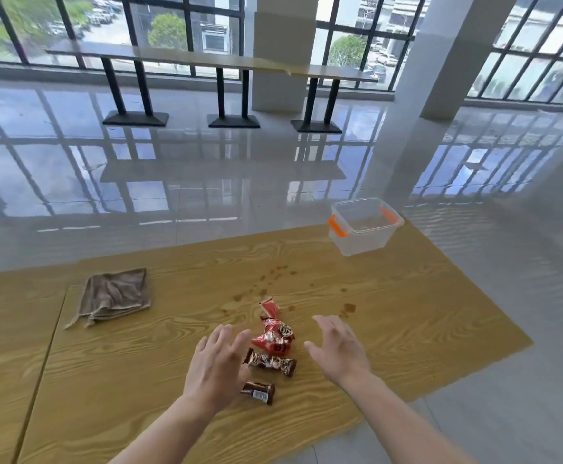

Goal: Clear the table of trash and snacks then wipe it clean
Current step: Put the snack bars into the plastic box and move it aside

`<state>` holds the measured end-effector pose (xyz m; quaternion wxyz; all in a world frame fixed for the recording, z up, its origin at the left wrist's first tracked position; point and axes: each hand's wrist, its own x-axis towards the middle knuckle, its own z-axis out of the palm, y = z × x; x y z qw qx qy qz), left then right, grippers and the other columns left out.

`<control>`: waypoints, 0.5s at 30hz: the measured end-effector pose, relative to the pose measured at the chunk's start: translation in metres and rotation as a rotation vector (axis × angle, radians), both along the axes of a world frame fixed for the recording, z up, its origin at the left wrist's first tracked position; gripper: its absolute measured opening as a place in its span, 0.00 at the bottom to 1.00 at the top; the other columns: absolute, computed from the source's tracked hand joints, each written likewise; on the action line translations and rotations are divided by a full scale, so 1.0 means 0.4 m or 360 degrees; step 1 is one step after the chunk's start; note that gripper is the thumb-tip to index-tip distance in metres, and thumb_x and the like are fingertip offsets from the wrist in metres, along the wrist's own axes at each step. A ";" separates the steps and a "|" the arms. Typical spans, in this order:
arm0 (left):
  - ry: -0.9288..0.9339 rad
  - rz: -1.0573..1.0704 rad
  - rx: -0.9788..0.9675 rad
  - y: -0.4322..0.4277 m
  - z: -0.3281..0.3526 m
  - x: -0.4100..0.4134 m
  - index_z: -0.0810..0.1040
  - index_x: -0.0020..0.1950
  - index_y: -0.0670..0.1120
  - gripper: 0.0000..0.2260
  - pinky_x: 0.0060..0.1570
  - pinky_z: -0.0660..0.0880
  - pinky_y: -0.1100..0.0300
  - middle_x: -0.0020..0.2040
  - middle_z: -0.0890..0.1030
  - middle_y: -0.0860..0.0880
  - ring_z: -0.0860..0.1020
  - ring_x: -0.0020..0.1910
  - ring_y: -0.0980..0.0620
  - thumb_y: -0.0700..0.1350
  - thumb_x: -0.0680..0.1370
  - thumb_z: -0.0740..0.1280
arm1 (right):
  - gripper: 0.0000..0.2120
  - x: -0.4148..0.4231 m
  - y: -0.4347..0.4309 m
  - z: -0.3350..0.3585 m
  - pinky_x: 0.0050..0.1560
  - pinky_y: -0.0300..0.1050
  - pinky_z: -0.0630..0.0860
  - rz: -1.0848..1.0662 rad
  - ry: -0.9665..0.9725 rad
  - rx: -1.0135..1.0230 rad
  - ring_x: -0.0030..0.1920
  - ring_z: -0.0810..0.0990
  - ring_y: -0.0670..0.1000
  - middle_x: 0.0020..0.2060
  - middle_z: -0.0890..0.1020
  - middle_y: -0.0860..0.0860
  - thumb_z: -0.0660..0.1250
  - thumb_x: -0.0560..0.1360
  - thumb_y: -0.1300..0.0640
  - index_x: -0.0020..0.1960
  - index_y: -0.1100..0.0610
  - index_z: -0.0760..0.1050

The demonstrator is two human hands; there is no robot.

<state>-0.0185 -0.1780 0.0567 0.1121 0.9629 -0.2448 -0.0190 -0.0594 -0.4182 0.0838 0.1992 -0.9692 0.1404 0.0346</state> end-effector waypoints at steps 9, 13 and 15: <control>0.0064 0.0087 0.0048 -0.061 -0.032 0.044 0.65 0.75 0.50 0.28 0.69 0.66 0.48 0.72 0.69 0.43 0.66 0.73 0.45 0.52 0.76 0.65 | 0.29 0.097 -0.051 -0.045 0.69 0.48 0.68 0.0128 0.0047 0.0066 0.70 0.69 0.53 0.71 0.72 0.52 0.66 0.78 0.47 0.75 0.54 0.65; 0.0036 0.0112 0.0035 -0.173 -0.021 0.099 0.65 0.74 0.52 0.26 0.69 0.66 0.49 0.71 0.69 0.43 0.66 0.72 0.45 0.52 0.76 0.65 | 0.29 0.182 -0.176 -0.042 0.68 0.50 0.69 0.0108 -0.0010 0.0063 0.71 0.70 0.54 0.71 0.72 0.53 0.67 0.78 0.47 0.75 0.54 0.66; 0.0026 0.0145 0.0031 -0.247 -0.013 0.132 0.65 0.73 0.52 0.25 0.69 0.66 0.49 0.71 0.69 0.44 0.66 0.71 0.45 0.52 0.76 0.63 | 0.29 0.232 -0.256 -0.036 0.67 0.50 0.70 0.0089 -0.0034 0.0071 0.70 0.70 0.54 0.70 0.72 0.53 0.68 0.77 0.47 0.75 0.54 0.66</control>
